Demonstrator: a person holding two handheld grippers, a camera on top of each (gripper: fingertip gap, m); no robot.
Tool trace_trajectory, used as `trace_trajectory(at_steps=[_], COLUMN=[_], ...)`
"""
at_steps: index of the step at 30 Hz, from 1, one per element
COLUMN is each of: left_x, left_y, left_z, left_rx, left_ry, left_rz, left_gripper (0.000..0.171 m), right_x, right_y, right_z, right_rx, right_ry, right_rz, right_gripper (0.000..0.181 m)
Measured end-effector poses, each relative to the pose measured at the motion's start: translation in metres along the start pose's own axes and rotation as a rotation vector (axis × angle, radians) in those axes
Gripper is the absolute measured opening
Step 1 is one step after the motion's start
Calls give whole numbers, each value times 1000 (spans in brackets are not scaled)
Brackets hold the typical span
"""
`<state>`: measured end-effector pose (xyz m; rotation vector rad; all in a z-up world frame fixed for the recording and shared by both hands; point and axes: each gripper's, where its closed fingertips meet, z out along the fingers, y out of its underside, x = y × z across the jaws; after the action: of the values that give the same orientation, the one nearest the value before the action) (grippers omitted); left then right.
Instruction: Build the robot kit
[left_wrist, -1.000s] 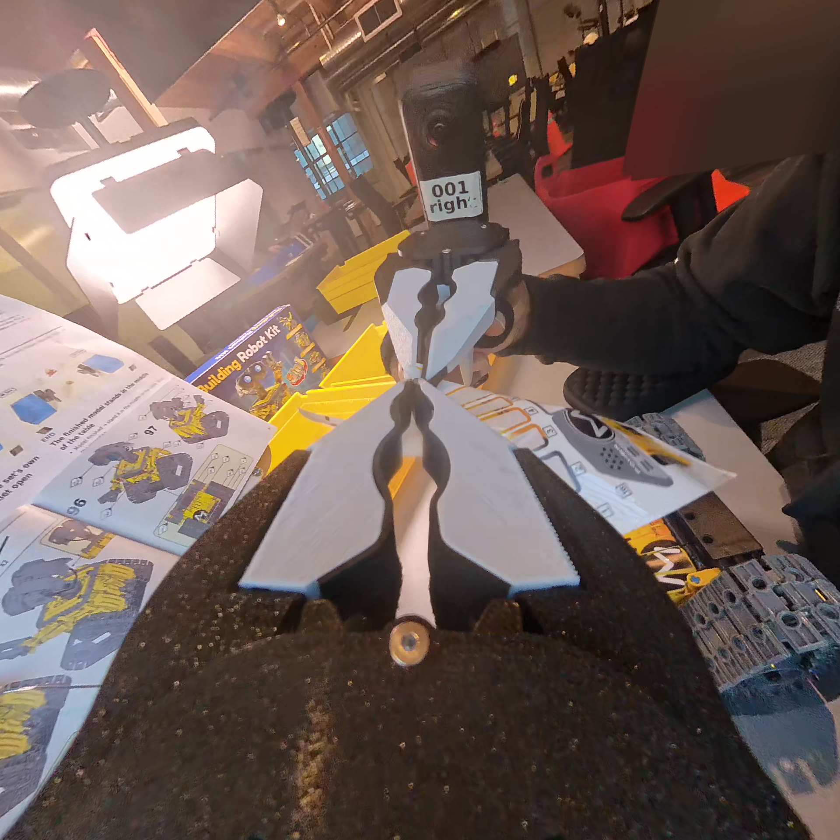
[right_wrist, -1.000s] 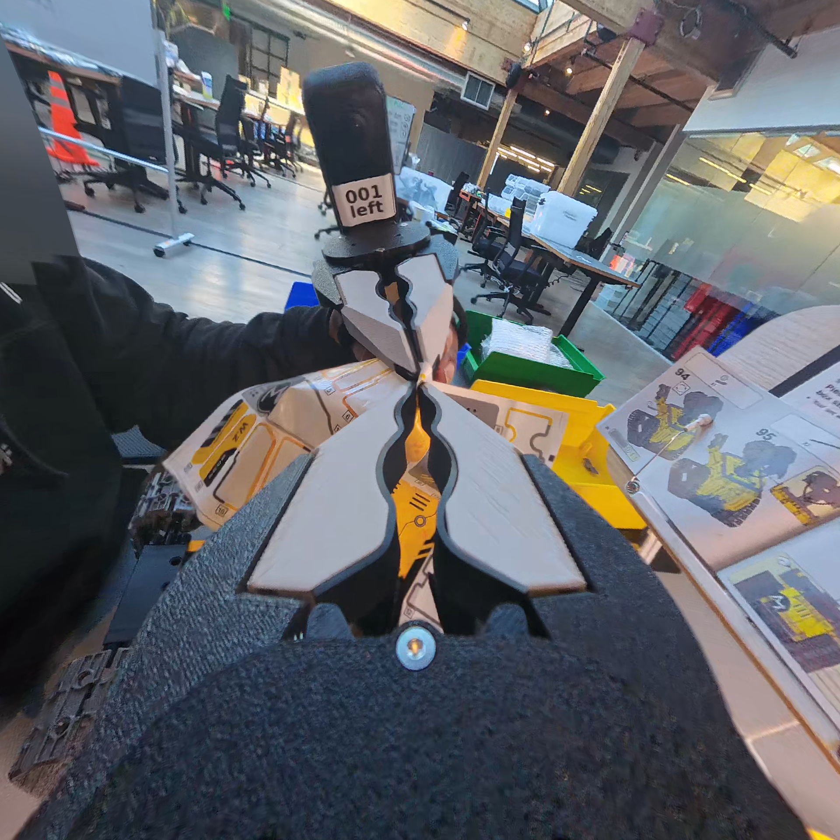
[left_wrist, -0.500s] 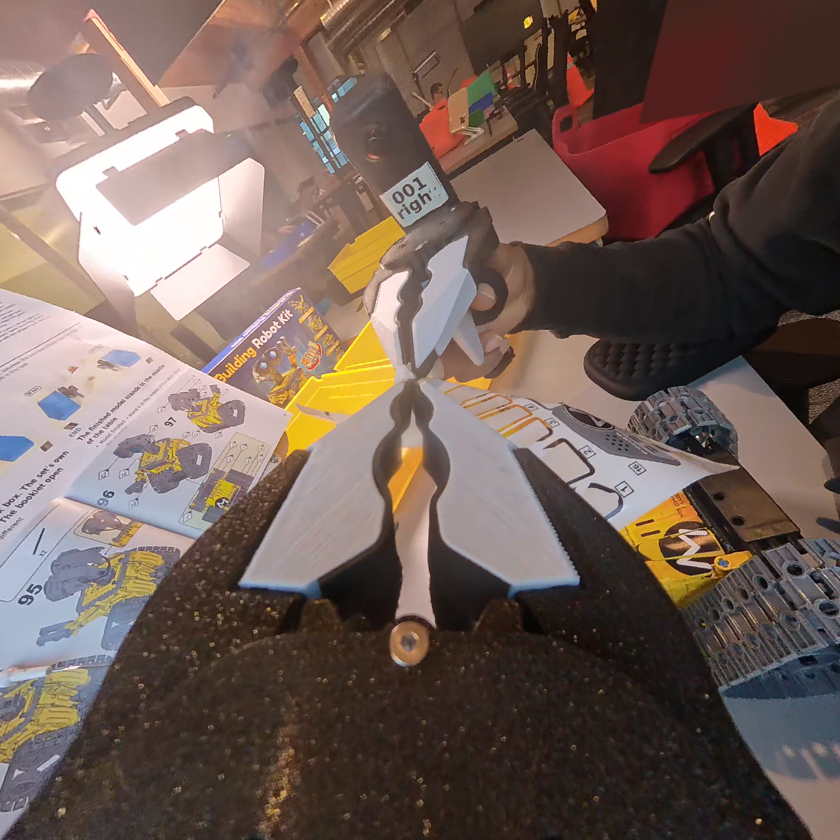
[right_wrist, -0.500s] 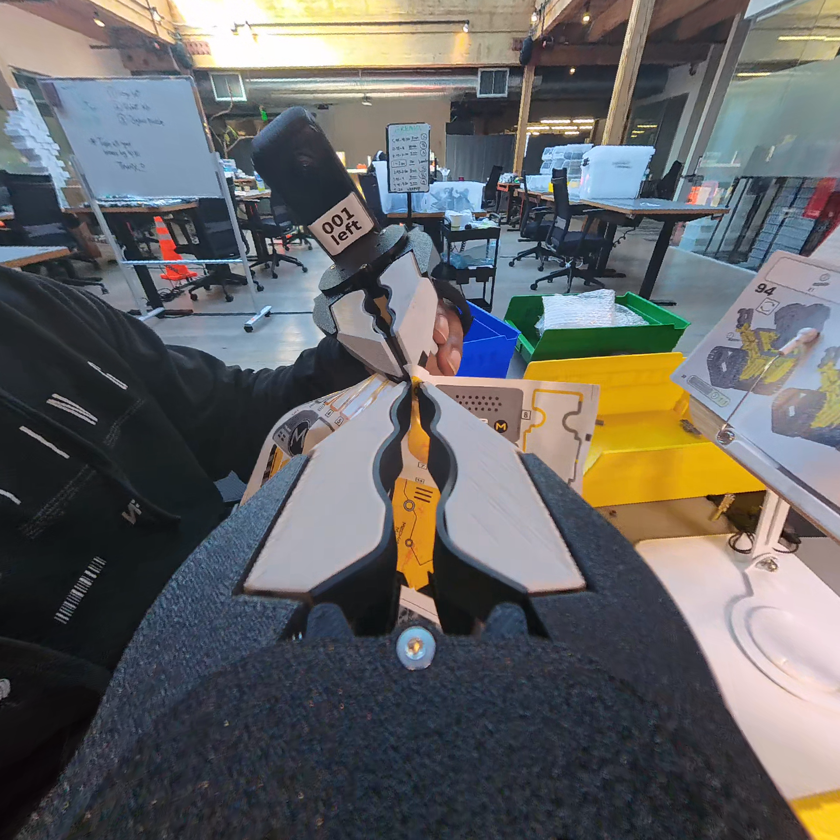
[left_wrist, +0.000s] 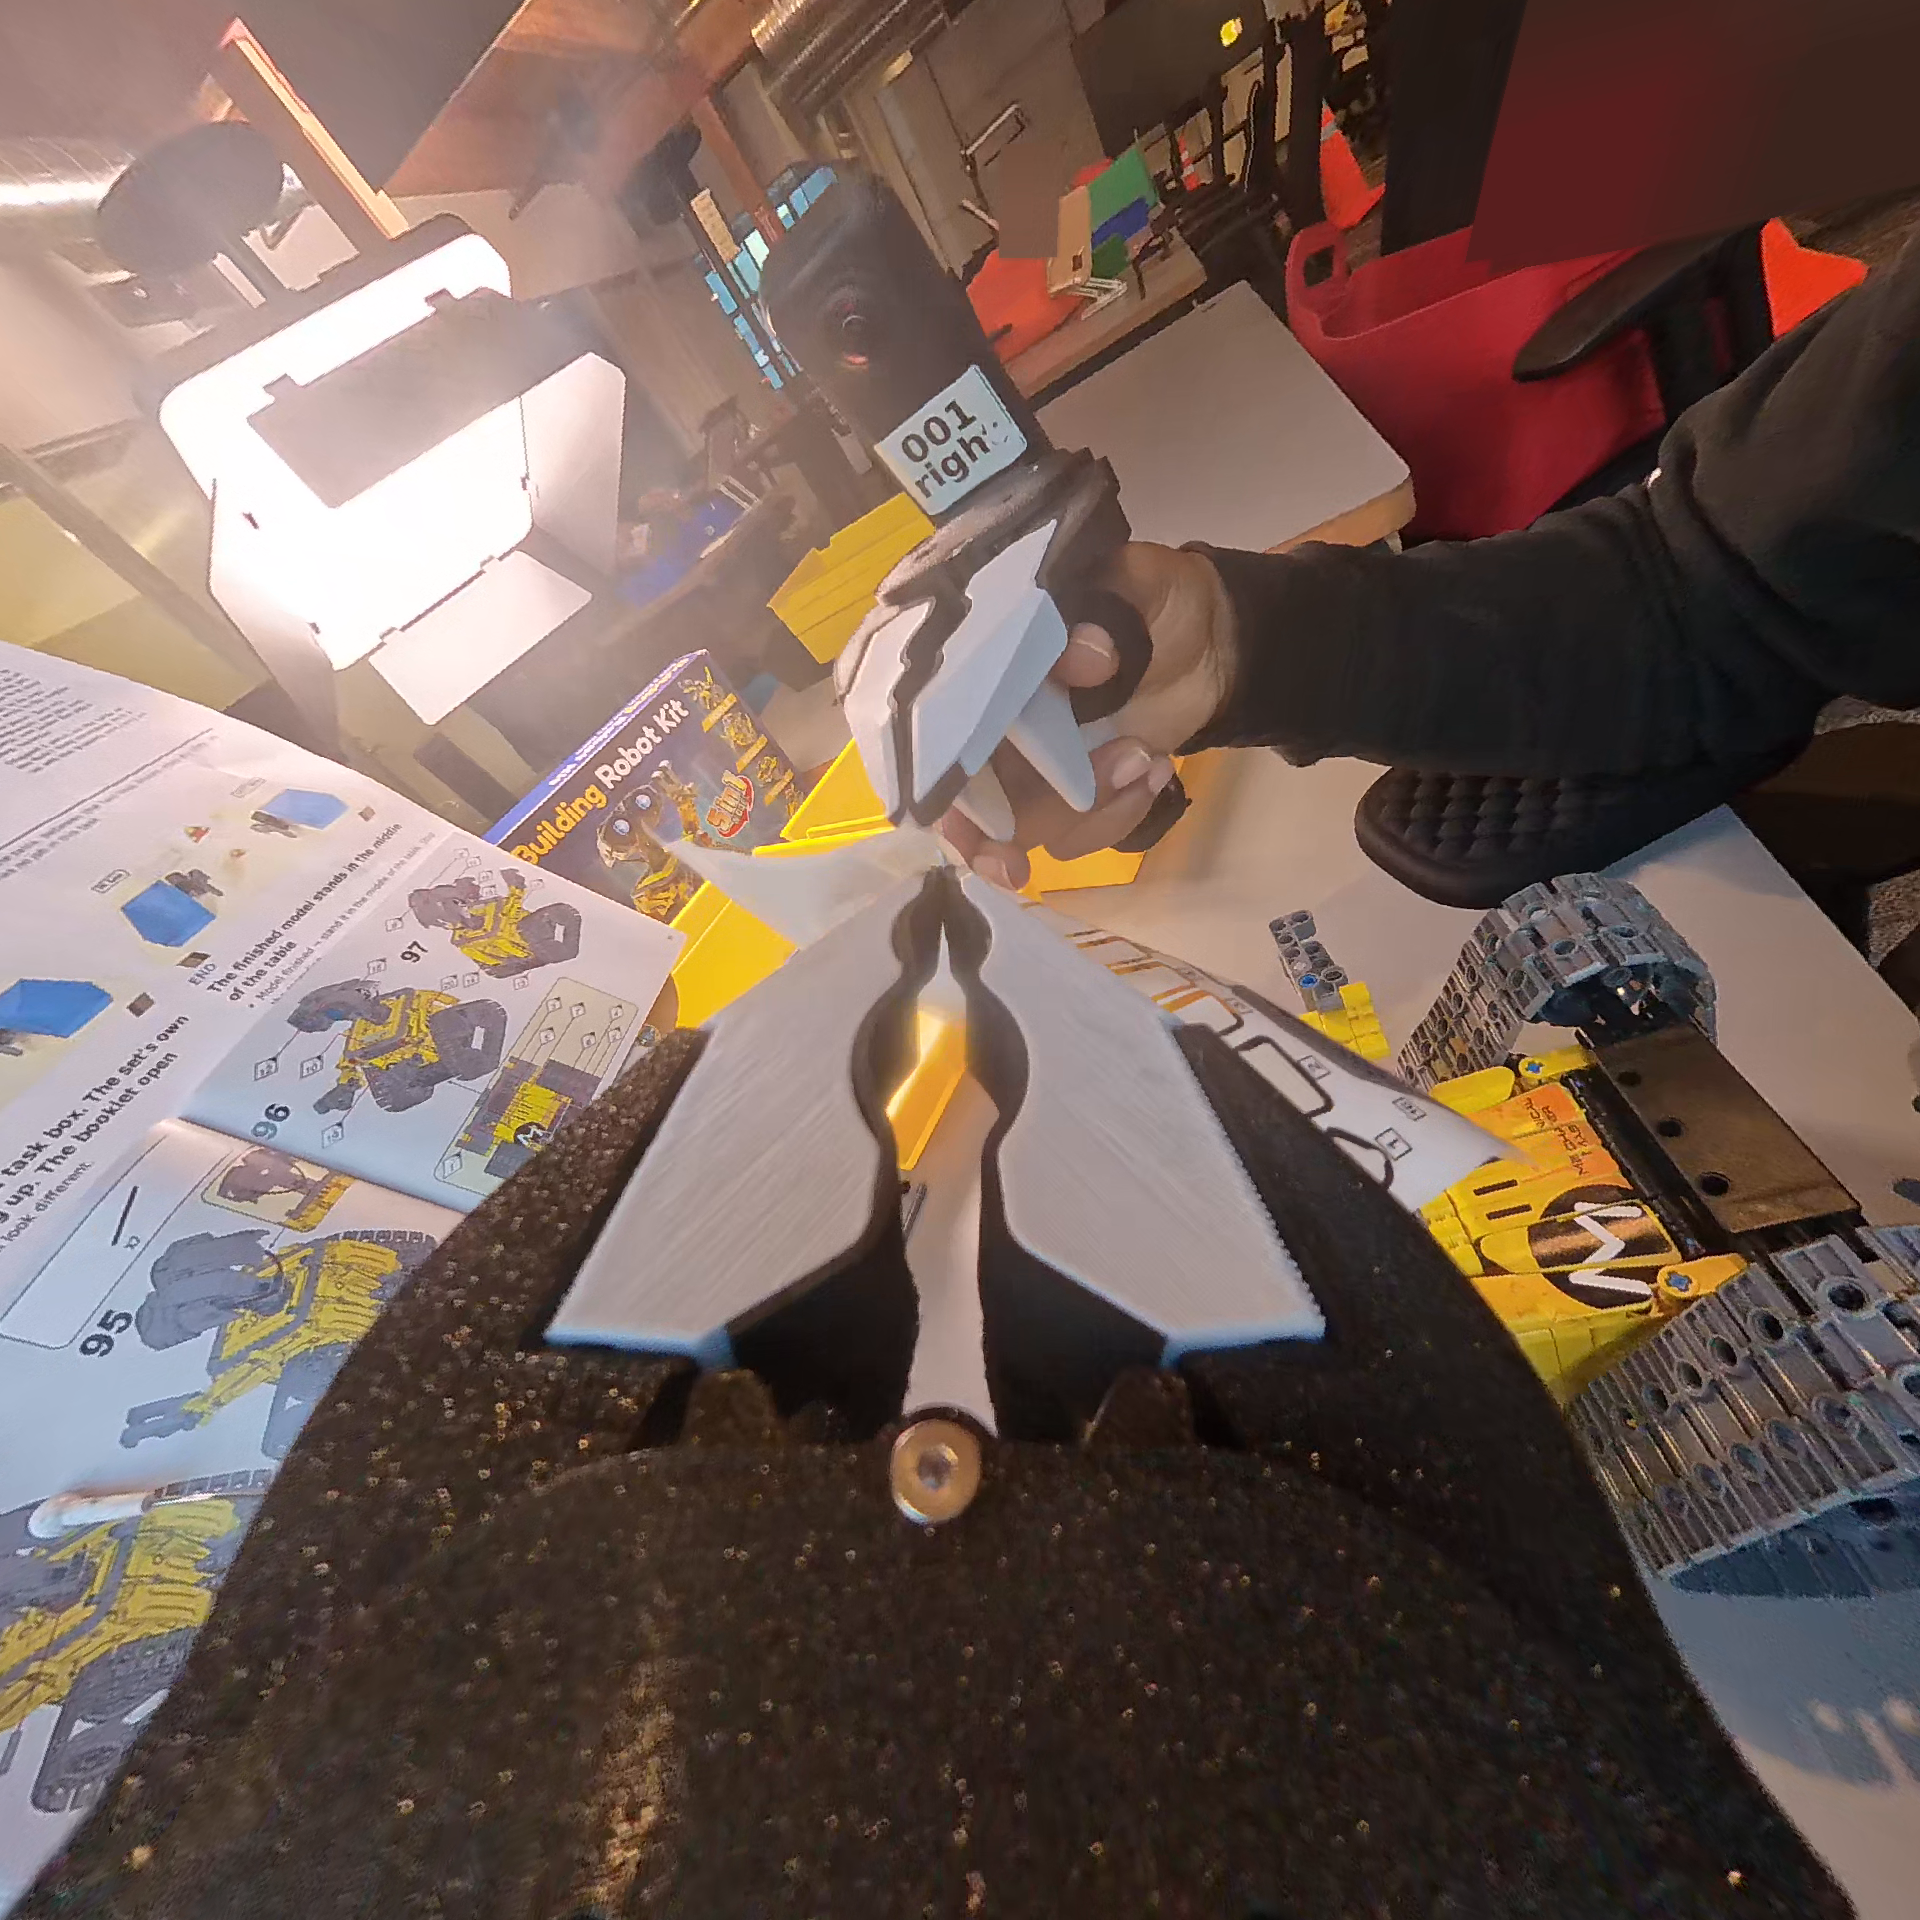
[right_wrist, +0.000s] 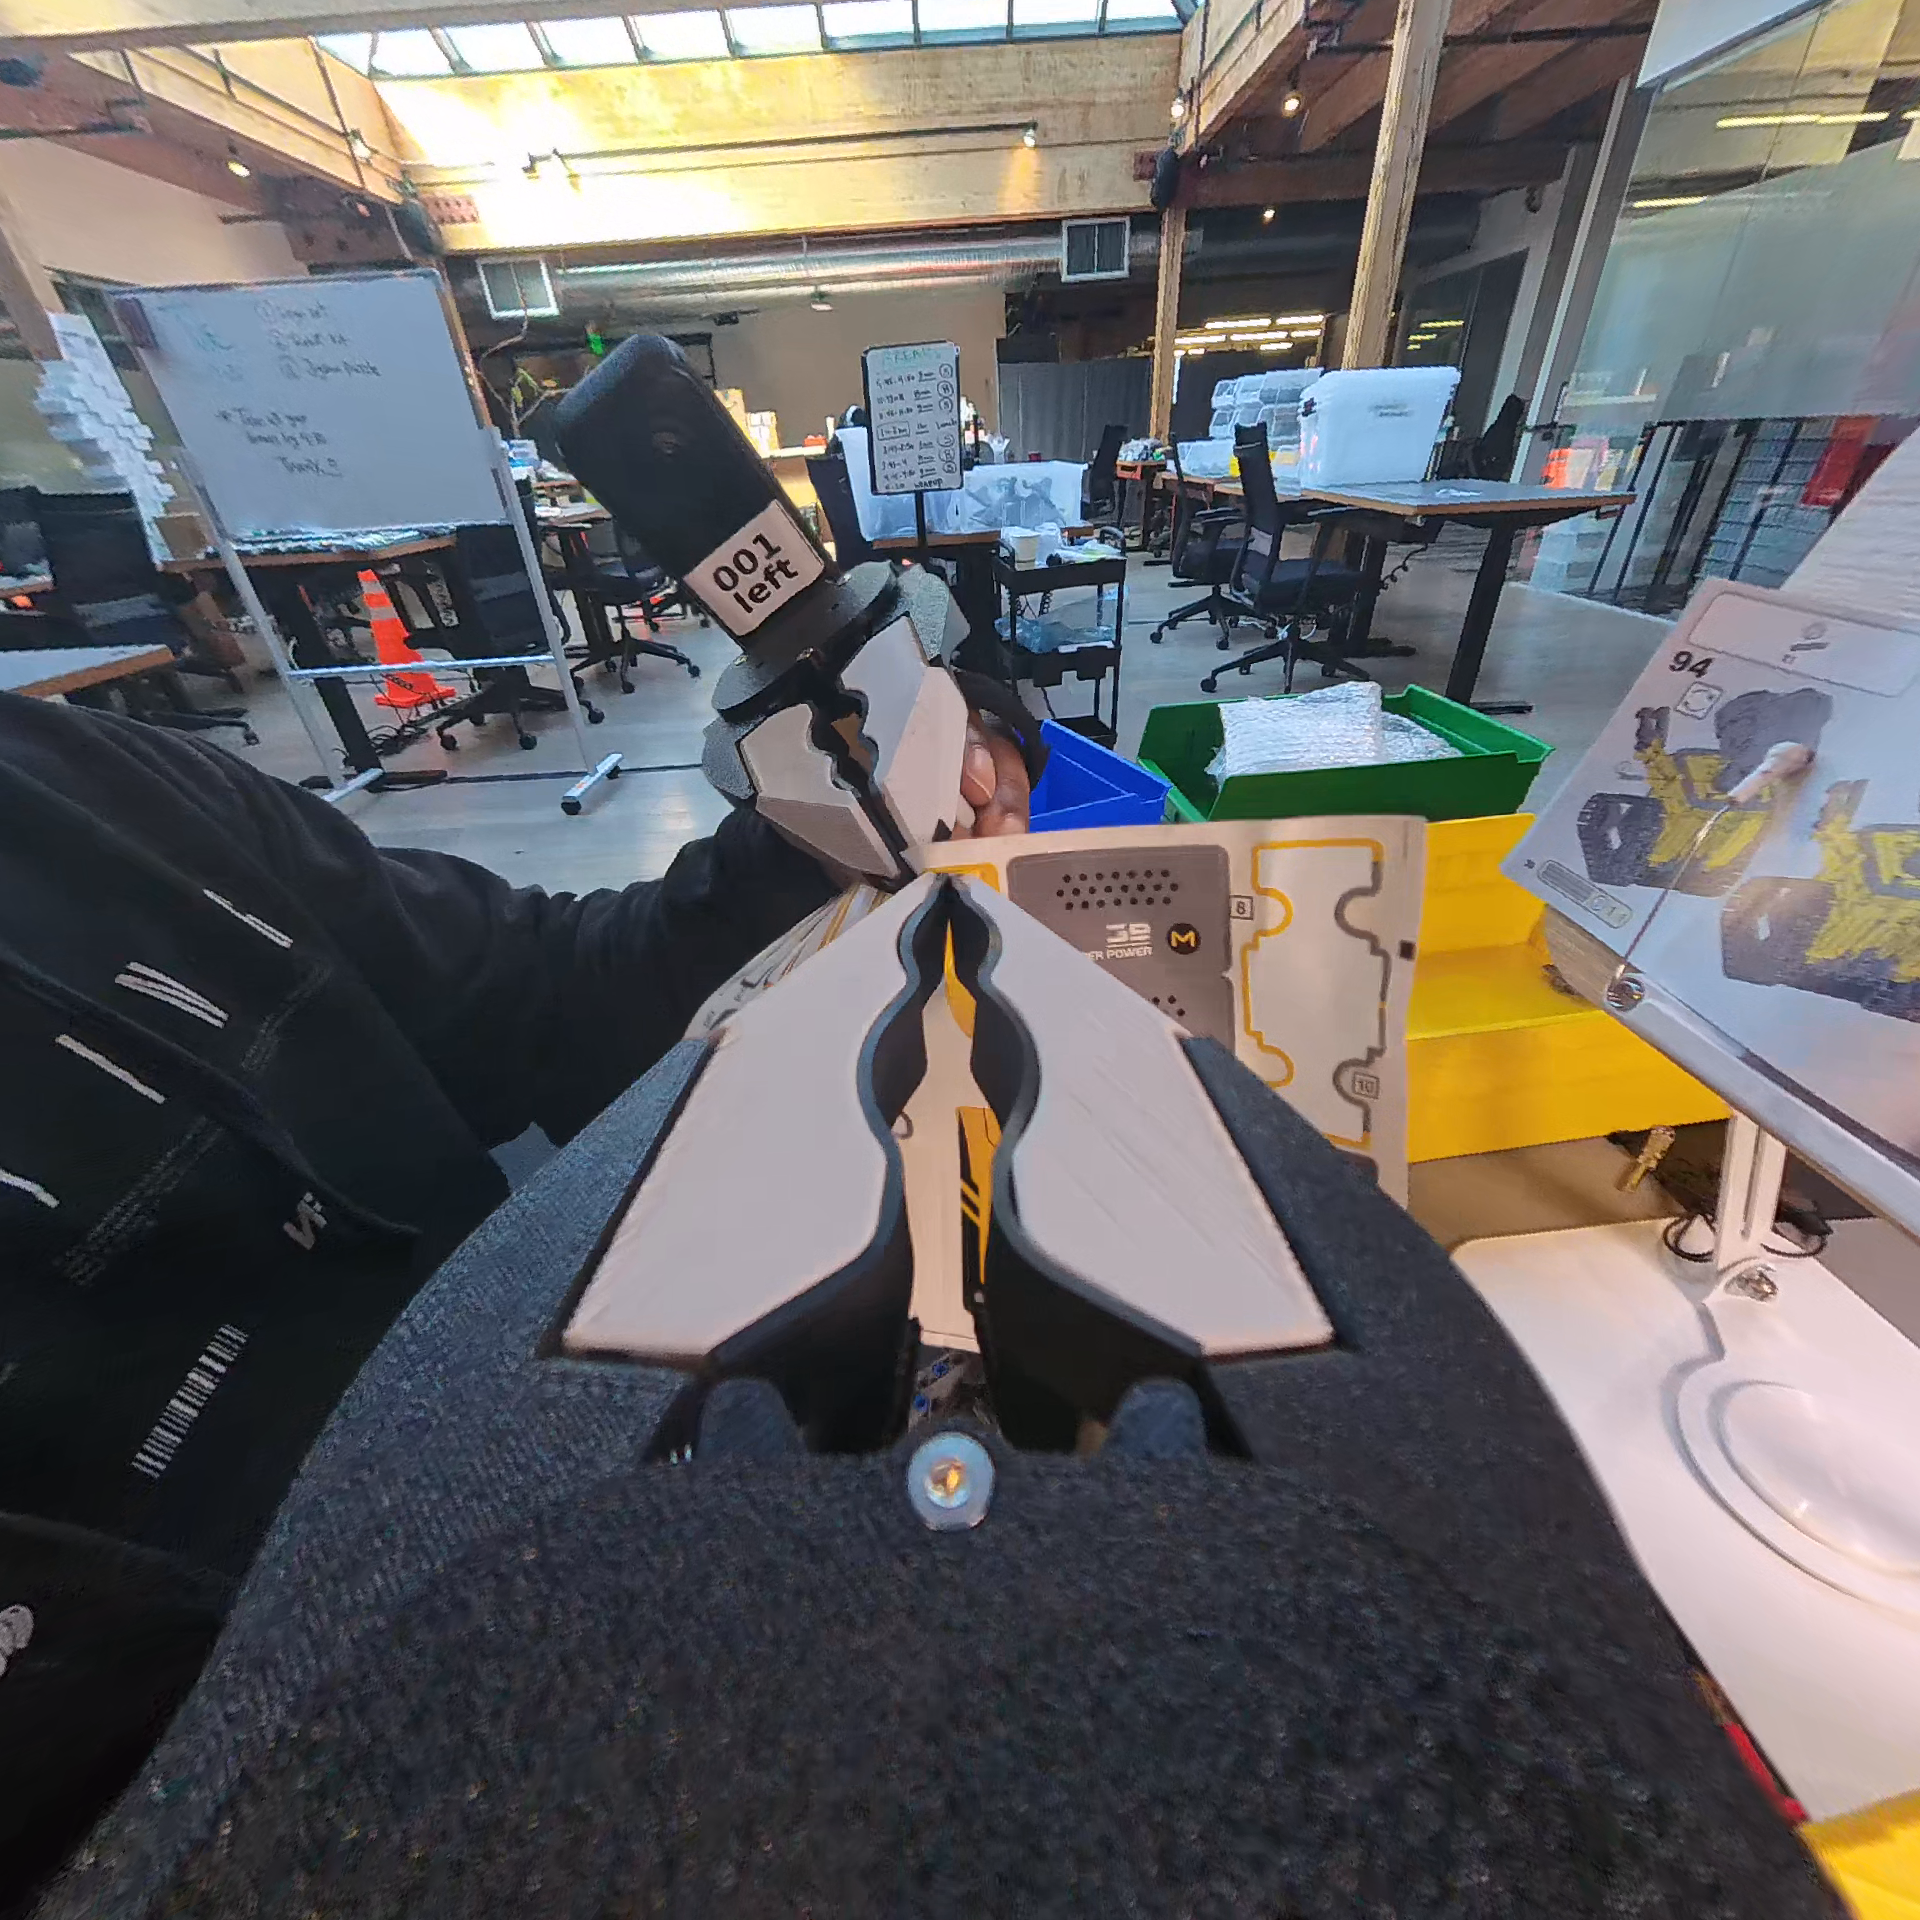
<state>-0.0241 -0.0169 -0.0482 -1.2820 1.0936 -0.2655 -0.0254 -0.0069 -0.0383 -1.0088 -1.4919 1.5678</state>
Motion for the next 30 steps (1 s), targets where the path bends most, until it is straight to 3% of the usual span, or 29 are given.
trace_trajectory(at_steps=[6,11,16,22,25,30], left_x=[-18,-48,-44,-12,-1,-17], left_y=[3,41,123,232,262,287], left_z=[-11,-21,-52,-137,-169,-215], left_rx=[33,-31,-399,-1007,-1193,-1397], left_ry=[-26,-64,-57,-83,-97,-281], left_rz=[-136,-410,-655,-751,-787,-772], left_gripper=[0,0,0,0,0,14], right_x=[6,10,13,20,22,26], right_y=[-15,-34,-41,-43,-38,-29], right_z=[-9,-21,-32,-40,-37,-29], right_rx=[87,178,177,183,167,131], right_ry=[21,64,105,125,126,135], right_rz=[-5,-21,-65,-66,-63,-66], right_gripper=[0,0,0,0,0,0])
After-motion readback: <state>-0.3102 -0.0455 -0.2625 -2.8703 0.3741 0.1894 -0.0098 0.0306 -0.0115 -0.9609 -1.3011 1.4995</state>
